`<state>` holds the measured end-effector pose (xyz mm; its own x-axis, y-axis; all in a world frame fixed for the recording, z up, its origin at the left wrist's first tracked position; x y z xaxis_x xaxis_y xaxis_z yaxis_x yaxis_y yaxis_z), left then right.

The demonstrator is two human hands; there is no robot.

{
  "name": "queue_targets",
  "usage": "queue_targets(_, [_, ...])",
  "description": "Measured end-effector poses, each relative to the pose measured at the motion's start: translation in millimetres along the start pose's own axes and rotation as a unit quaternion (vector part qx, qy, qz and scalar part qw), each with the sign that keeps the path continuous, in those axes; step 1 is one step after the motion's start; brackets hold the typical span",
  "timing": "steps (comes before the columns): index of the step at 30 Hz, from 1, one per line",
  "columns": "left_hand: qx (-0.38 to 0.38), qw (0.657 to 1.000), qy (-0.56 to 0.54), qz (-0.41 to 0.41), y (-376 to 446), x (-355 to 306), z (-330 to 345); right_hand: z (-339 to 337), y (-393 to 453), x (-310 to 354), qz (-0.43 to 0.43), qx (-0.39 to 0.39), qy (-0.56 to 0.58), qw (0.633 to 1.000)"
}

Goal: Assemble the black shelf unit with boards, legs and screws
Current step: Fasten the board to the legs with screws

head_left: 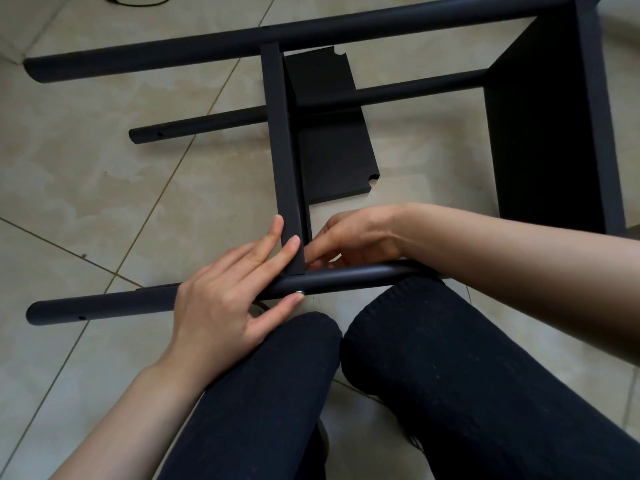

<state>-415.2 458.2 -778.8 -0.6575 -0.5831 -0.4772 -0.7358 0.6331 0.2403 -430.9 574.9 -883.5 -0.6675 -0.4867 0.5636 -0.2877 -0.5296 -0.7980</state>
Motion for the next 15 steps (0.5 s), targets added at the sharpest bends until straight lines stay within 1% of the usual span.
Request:
queue_targets(4, [0.001, 1.000, 0.000, 0.003, 0.2, -0.6, -0.2, -3.8, -6.4, 2.7, 0.002, 0.005, 0.016, 1.000])
queue_targets(11, [-0.004, 1.000, 0.006, 0.005, -0.3, -1.2, -0.4, -3.8, 0.0, 0.4, -0.002, -0.026, -0.028, 0.999])
queue_targets(13, [-0.002, 1.000, 0.006, 0.005, -0.5, -1.4, -0.6, -2.3, 1.3, 0.6, -0.006, -0.022, -0.017, 1.000])
queue_targets(15, [-0.002, 1.000, 0.005, 0.003, -0.4, -1.2, -0.6, -1.7, -0.8, 2.3, -0.010, -0.003, 0.009, 1.000])
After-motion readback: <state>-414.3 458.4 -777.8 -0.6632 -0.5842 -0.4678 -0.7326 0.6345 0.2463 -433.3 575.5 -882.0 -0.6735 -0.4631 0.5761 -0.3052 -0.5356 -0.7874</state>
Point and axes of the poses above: each hand's wrist, its own y-axis towards the middle knuckle, its own z-axis out of the palm, x = y × z, the point moved 9 cm from there along y, towards the middle knuckle, and after that the axes turned 10 degrees about -y, right-handed, at the moved point
